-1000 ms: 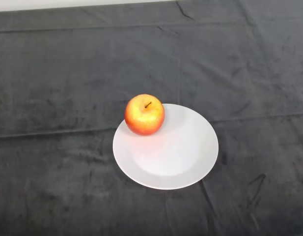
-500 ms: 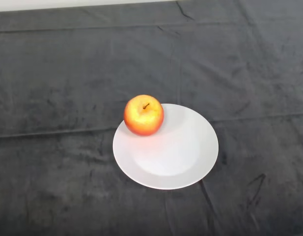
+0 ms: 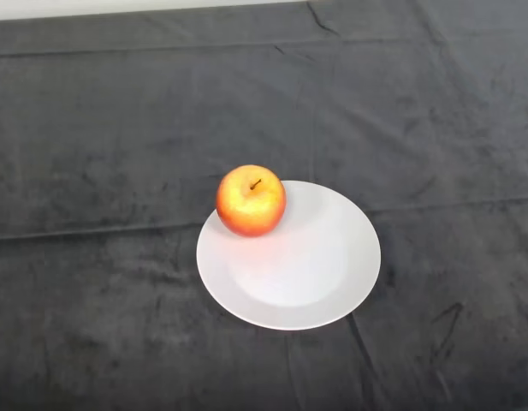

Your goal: Move the apple to the plate

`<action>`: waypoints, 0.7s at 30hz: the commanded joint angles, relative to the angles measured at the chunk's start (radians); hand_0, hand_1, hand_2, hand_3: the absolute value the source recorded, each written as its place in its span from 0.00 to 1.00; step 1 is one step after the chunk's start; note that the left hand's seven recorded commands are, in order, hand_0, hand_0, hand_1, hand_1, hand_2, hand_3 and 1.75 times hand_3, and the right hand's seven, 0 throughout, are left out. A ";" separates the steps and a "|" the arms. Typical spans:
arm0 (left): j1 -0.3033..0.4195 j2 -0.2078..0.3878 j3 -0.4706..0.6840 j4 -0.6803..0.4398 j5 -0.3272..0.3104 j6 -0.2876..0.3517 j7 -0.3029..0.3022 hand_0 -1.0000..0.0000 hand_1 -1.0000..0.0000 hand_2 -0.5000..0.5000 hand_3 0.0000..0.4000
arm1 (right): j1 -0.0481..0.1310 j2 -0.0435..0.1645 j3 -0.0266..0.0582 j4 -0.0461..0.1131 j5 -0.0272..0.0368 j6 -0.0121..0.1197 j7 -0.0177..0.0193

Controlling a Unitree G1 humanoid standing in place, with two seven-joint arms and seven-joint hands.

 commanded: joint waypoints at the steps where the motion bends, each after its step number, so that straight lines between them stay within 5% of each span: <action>1: -0.065 0.062 0.028 0.047 0.009 -0.022 -0.007 1.00 1.00 0.50 0.00 | -0.042 -0.017 0.0112 -0.028 0.0033 -0.003 0.0126; 21: -0.068 0.062 0.033 0.054 0.010 -0.024 -0.017 1.00 1.00 0.50 0.00 | -0.042 -0.017 0.0112 -0.028 0.0033 -0.003 0.0125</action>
